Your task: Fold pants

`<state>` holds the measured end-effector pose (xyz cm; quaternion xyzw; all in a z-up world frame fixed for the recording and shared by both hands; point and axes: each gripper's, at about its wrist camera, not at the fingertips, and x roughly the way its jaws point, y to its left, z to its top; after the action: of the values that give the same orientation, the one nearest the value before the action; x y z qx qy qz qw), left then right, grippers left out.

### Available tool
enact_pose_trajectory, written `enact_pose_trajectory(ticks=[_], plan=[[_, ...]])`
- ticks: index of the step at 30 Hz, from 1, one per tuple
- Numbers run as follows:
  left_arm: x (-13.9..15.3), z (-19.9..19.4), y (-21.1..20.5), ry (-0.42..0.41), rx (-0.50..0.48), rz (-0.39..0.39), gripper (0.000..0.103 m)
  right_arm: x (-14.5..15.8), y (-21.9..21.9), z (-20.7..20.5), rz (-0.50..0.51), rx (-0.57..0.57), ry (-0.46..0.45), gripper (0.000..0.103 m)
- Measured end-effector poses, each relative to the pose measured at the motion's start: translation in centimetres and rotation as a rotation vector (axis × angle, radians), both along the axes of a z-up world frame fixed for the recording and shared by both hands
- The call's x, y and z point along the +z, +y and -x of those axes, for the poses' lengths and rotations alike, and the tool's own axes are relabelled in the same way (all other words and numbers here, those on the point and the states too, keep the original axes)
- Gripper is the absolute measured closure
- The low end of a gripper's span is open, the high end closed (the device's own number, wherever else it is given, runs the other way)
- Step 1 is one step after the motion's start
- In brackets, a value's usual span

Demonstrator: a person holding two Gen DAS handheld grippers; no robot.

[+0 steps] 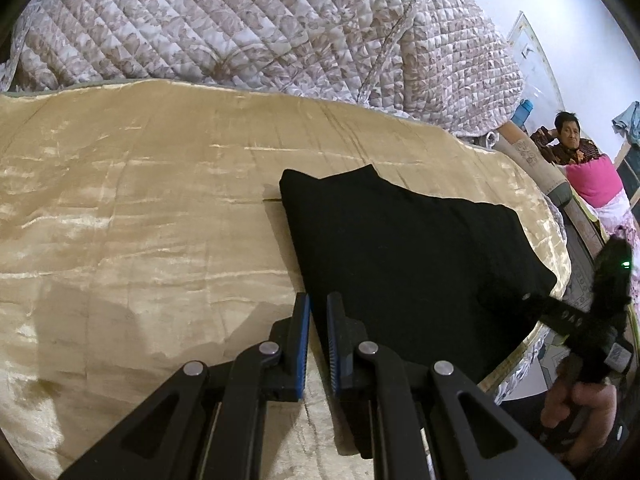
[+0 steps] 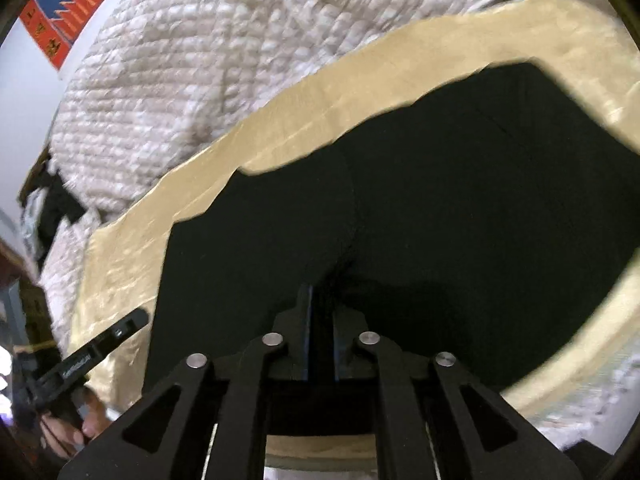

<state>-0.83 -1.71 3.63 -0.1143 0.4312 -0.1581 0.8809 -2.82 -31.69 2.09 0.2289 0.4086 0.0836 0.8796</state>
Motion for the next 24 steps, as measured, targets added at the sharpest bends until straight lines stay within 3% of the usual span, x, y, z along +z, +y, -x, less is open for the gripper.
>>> enact_pose_trajectory(ticks=[4, 8, 11, 12, 16, 24], plan=[[0.2, 0.2, -0.6, -0.011, -0.021, 0.021, 0.079, 2.3, -1.9, 1.3, 0.086, -0.107, -0.084, 0.091], [0.2, 0.4, -1.8, -0.026, -0.064, 0.016, 0.079, 2.4, -0.2, 0.8, 0.039, 0.035, -0.104, 0.091], [-1.0, 0.1, -2.4, 0.019, -0.065, -0.033, 0.078, -0.3, 0.8, -0.5, 0.050, 0.068, 0.033, 0.092], [-1.1, 0.2, -2.4, 0.007, -0.065, -0.037, 0.078, -0.7, 0.4, -0.6, 0.019, 0.061, 0.035, 0.092], [-0.5, -0.1, -2.1, 0.006, -0.034, -0.045, 0.078, 1.4, 0.1, -0.8, 0.082, 0.040, -0.012, 0.092], [1.9, -5.7, -3.1, -0.097, -0.019, -0.065, 0.078, 3.2, 2.1, -5.7, 0.102, 0.164, -0.058, 0.092]])
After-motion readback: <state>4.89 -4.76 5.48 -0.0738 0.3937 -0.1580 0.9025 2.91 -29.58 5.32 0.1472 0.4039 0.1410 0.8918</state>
